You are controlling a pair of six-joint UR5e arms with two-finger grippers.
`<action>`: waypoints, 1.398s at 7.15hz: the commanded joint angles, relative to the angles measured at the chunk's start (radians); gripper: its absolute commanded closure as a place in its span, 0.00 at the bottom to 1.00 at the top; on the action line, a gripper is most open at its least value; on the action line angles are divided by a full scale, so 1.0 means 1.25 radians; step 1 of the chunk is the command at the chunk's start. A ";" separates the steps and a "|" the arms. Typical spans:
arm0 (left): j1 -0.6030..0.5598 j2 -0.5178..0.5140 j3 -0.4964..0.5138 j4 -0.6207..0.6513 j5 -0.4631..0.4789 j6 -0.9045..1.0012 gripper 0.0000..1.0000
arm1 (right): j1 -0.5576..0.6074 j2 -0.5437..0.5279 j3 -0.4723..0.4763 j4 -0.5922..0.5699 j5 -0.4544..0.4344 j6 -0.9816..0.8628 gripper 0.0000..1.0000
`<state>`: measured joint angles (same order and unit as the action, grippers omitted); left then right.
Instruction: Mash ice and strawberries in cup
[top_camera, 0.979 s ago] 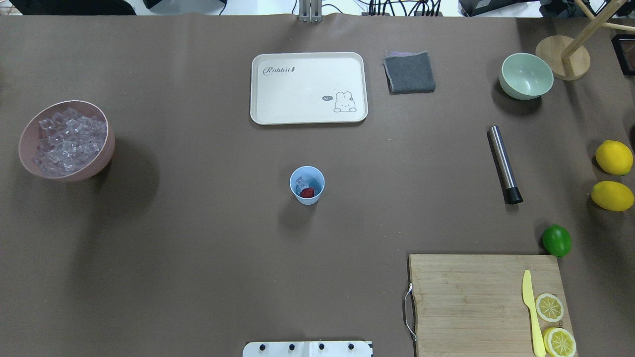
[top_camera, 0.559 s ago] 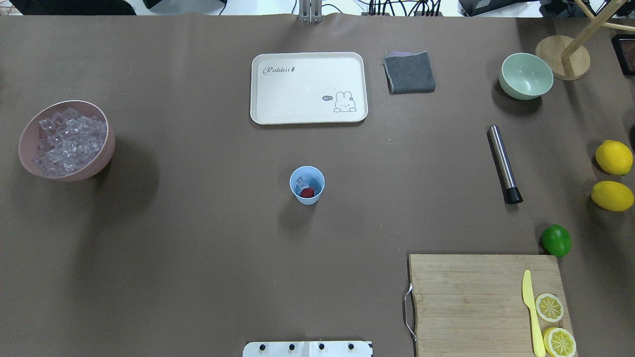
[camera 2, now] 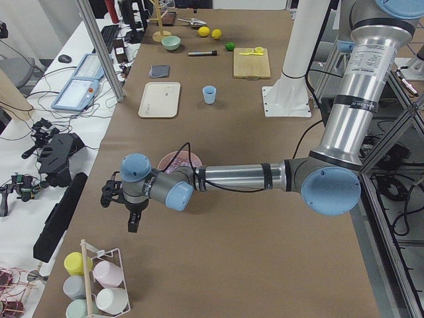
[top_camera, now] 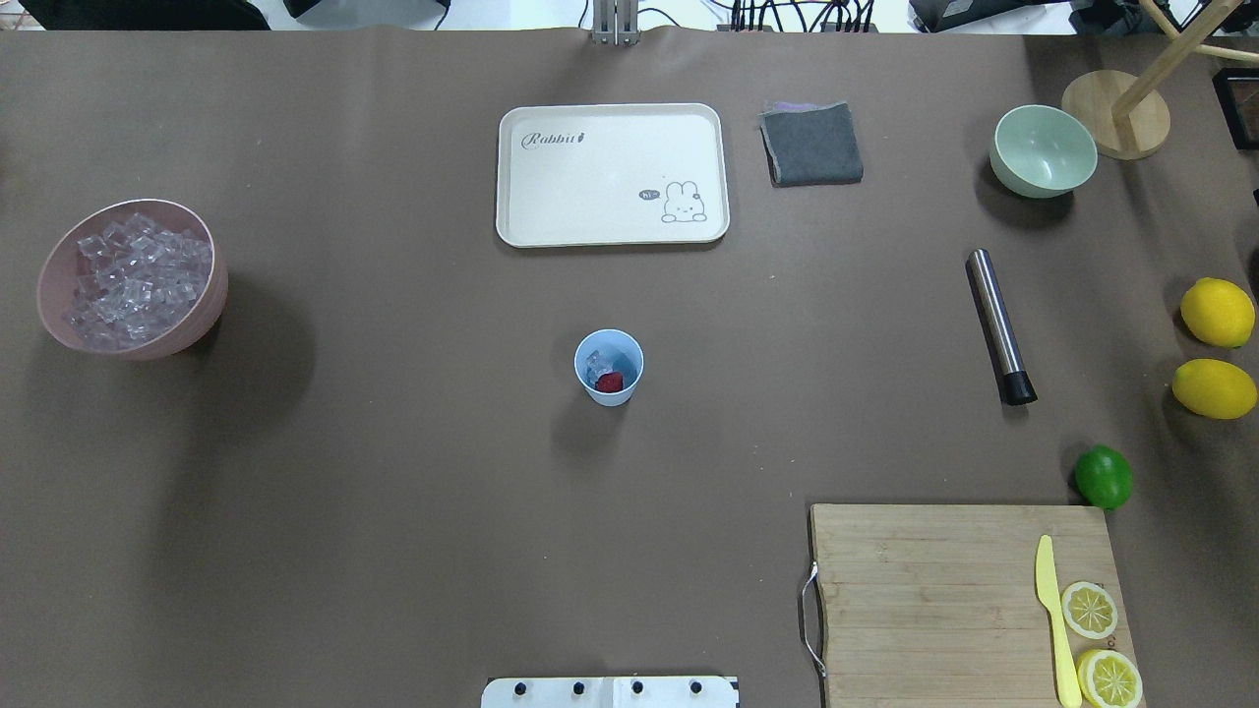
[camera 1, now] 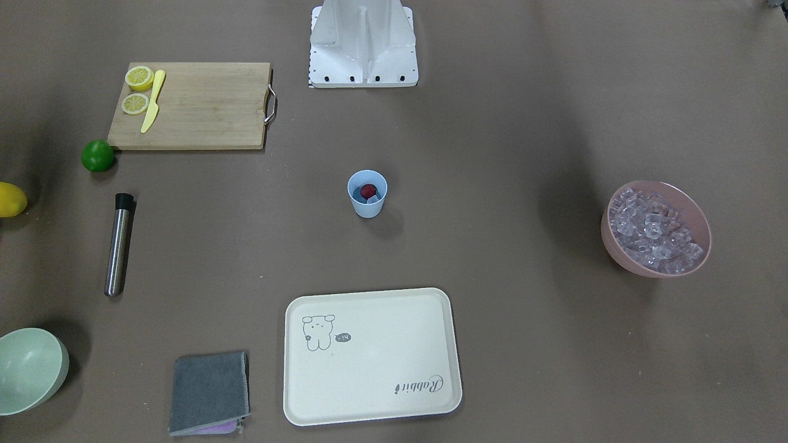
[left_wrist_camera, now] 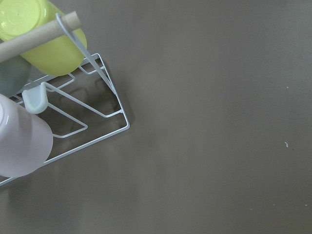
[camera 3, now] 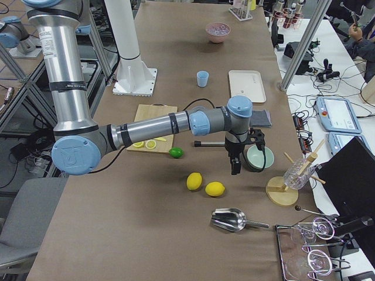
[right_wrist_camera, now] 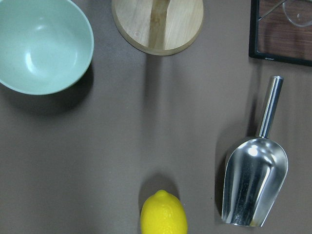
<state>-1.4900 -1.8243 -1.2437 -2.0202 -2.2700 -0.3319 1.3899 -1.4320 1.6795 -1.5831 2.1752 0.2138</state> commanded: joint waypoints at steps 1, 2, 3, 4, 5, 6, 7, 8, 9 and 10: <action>-0.007 0.010 -0.035 0.044 -0.043 0.005 0.02 | 0.008 -0.009 0.000 0.000 0.020 -0.002 0.00; -0.007 0.011 -0.046 0.044 -0.044 0.007 0.02 | 0.009 -0.010 -0.001 0.000 0.020 -0.002 0.00; -0.005 0.010 -0.051 0.044 -0.043 0.007 0.02 | 0.009 -0.012 -0.002 0.000 0.020 0.000 0.00; -0.005 0.013 -0.049 0.045 -0.043 0.004 0.02 | 0.009 -0.012 -0.002 0.000 0.020 0.000 0.00; -0.005 0.010 -0.049 0.067 -0.043 0.004 0.02 | 0.009 -0.014 -0.007 0.000 0.020 -0.003 0.00; -0.005 0.005 -0.059 0.081 -0.044 0.007 0.02 | 0.009 -0.014 -0.007 0.000 0.020 -0.003 0.00; -0.005 0.005 -0.069 0.082 -0.043 0.005 0.02 | 0.009 -0.013 -0.004 0.000 0.020 0.000 0.00; -0.003 0.004 -0.069 0.091 -0.044 0.007 0.02 | 0.009 -0.013 -0.004 0.000 0.026 0.001 0.00; -0.002 0.003 -0.069 0.091 -0.040 0.007 0.02 | 0.009 -0.015 -0.005 0.000 0.051 0.001 0.00; -0.001 0.004 -0.069 0.091 -0.042 0.007 0.02 | 0.009 -0.015 -0.006 -0.001 0.065 0.003 0.00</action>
<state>-1.4928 -1.8196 -1.3293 -1.9083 -2.3220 -0.3238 1.4005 -1.4501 1.6736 -1.5834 2.2321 0.2152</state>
